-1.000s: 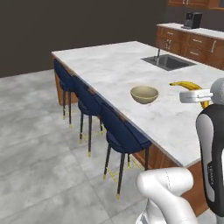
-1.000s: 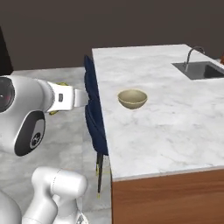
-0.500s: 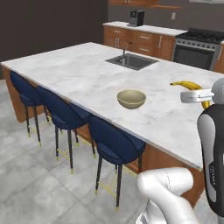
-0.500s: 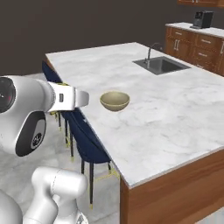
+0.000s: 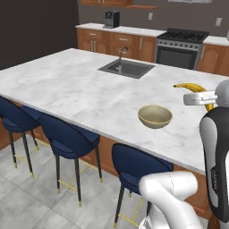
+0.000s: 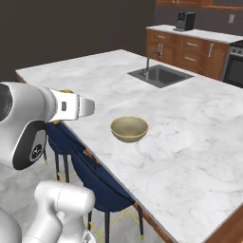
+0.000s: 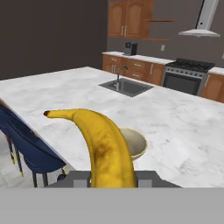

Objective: Retrieve the banana and peach from the fridge and place them into the bowl on the dining table.

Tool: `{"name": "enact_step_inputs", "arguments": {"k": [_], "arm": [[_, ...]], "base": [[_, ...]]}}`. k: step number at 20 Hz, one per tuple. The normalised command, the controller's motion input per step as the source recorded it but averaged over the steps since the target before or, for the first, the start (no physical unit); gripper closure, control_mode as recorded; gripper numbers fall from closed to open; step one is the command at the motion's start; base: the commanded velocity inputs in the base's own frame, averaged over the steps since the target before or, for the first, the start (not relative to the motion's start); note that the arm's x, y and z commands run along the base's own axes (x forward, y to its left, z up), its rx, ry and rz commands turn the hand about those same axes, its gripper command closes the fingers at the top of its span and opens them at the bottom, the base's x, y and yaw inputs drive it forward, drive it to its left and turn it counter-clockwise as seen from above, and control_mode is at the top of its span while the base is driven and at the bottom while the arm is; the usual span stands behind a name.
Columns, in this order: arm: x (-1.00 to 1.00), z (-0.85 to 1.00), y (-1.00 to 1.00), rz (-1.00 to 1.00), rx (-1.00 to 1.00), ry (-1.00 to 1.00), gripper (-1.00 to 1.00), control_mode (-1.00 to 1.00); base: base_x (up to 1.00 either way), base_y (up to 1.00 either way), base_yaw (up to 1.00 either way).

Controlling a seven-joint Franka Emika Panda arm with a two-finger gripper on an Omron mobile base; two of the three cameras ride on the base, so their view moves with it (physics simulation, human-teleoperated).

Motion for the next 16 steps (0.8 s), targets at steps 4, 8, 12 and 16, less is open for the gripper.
{"name": "enact_step_inputs", "arguments": {"k": [4,8,12,16], "arm": [[0.00,0.00,0.00,0.00,0.00,0.00,1.00,1.00],[0.00,0.00,0.00,0.00,0.00,0.00,1.00,1.00],[0.00,0.00,0.00,0.00,0.00,0.00,1.00,1.00],[0.00,0.00,0.00,0.00,0.00,0.00,1.00,1.00]], "base": [[1.00,0.00,-0.23],[1.00,-0.13,-0.14],[0.78,-0.05,-0.04],[0.36,-0.03,-0.01]]}}
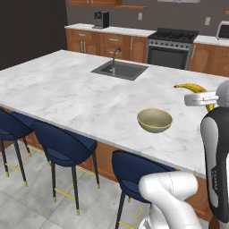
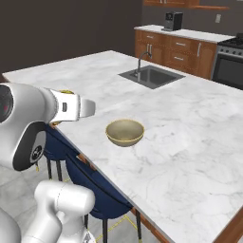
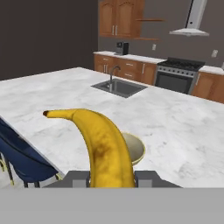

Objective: Retrieve the banana and peach from the fridge and place them into the bowl on the dining table.

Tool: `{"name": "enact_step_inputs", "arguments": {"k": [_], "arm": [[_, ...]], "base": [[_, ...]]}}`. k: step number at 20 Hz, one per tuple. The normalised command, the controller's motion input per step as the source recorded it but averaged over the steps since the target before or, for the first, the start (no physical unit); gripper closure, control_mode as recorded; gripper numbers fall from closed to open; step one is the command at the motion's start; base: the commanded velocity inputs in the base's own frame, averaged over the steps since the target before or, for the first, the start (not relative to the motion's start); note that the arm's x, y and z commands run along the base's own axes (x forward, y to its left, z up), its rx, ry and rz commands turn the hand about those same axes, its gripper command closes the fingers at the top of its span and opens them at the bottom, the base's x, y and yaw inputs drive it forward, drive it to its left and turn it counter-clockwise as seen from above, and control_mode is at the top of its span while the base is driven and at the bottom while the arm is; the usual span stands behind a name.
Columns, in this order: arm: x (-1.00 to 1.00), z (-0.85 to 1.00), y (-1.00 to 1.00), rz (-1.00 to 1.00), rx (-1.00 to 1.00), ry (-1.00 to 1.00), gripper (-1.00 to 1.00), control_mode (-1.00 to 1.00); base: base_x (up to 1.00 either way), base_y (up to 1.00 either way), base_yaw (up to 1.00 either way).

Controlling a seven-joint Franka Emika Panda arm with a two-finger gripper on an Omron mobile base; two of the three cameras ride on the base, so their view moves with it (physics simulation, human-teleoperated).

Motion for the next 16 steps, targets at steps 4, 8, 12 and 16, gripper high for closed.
{"name": "enact_step_inputs", "arguments": {"k": [4,8,12,16], "arm": [[0.73,-0.01,-0.29,-0.05,0.00,0.17,1.00,-1.00],[0.87,-0.18,-0.36,-0.06,0.00,0.23,1.00,-1.00],[0.82,-0.46,-0.17,-0.03,0.00,0.19,1.00,-1.00],[0.70,-0.60,0.00,0.00,0.00,0.18,1.00,-1.00]], "base": [[0.00,0.00,0.00],[0.00,0.00,0.00],[0.00,0.00,0.00],[0.00,0.00,0.00]]}}
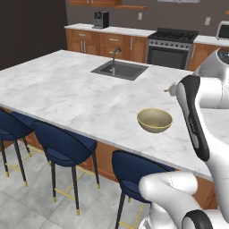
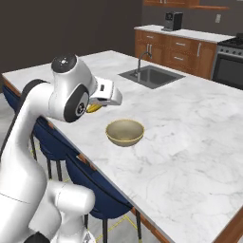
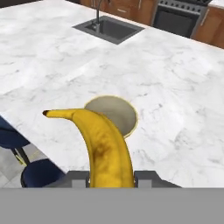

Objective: Retrieve the banana and peach from the fridge and place them into the bowl on the dining table.

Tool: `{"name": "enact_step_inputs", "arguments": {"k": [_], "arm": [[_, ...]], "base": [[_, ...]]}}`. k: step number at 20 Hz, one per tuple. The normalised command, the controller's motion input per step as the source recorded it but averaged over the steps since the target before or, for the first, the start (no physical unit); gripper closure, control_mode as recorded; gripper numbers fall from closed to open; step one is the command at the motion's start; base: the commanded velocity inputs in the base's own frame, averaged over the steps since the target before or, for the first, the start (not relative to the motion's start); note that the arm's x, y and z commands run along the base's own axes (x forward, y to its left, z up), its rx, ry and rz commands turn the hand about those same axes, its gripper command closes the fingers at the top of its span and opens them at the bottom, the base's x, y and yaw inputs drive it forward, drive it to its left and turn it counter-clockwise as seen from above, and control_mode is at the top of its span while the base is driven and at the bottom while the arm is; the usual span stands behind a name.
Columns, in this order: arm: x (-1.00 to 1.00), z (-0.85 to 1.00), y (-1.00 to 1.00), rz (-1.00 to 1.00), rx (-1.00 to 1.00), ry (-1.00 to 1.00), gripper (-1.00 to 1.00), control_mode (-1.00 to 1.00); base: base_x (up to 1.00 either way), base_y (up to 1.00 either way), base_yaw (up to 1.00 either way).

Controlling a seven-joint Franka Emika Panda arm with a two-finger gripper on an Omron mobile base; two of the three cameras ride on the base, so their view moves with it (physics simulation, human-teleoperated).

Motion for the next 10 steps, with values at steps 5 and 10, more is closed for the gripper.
{"name": "enact_step_inputs", "arguments": {"k": [5,10], "arm": [[0.67,-0.69,0.00,0.00,0.00,0.15,1.00,-1.00],[0.55,-0.68,0.00,0.00,0.00,0.12,1.00,-1.00]], "base": [[0.00,0.00,0.00],[0.00,0.00,0.00]]}}
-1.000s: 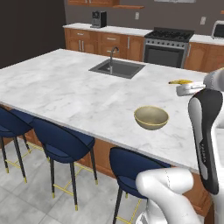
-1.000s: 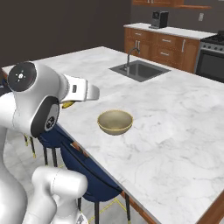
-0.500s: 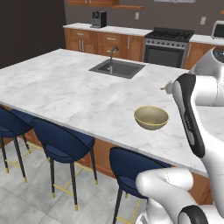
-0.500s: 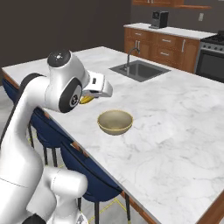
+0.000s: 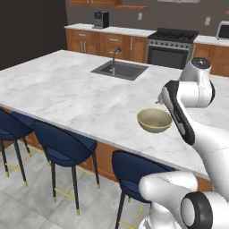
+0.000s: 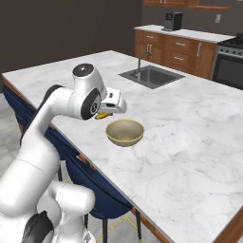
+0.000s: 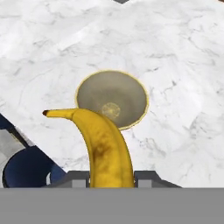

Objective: Retrieve the banana and peach from the fridge and place them into the bowl on the dining table.

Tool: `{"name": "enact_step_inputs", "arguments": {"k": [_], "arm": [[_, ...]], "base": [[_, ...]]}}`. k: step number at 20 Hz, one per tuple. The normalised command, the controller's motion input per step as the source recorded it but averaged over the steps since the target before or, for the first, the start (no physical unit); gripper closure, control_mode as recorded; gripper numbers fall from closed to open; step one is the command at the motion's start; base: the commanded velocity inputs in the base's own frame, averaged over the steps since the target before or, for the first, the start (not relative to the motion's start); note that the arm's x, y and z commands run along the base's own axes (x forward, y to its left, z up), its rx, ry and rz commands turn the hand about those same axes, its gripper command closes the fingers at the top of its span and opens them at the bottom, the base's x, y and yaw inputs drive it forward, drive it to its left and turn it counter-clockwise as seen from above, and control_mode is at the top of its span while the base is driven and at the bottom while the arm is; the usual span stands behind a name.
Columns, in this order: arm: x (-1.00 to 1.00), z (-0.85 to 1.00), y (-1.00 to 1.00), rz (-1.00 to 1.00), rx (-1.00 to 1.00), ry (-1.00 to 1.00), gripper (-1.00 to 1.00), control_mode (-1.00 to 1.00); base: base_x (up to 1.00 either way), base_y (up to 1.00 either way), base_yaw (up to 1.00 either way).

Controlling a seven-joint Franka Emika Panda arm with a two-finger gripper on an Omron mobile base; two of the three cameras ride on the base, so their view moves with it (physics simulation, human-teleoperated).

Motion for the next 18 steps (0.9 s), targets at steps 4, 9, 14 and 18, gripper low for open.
{"name": "enact_step_inputs", "arguments": {"k": [4,9,14,18], "arm": [[0.42,-0.70,0.00,0.00,0.00,0.05,1.00,-1.00],[0.36,-0.61,-0.05,0.00,0.00,0.05,1.00,-1.00],[0.32,-0.53,-0.07,0.00,0.00,0.04,1.00,-1.00],[0.32,-0.47,-0.06,0.00,0.00,0.03,1.00,-1.00]], "base": [[0.00,0.00,0.00],[0.00,0.00,0.00],[0.00,0.00,0.00],[0.00,0.00,0.00]]}}
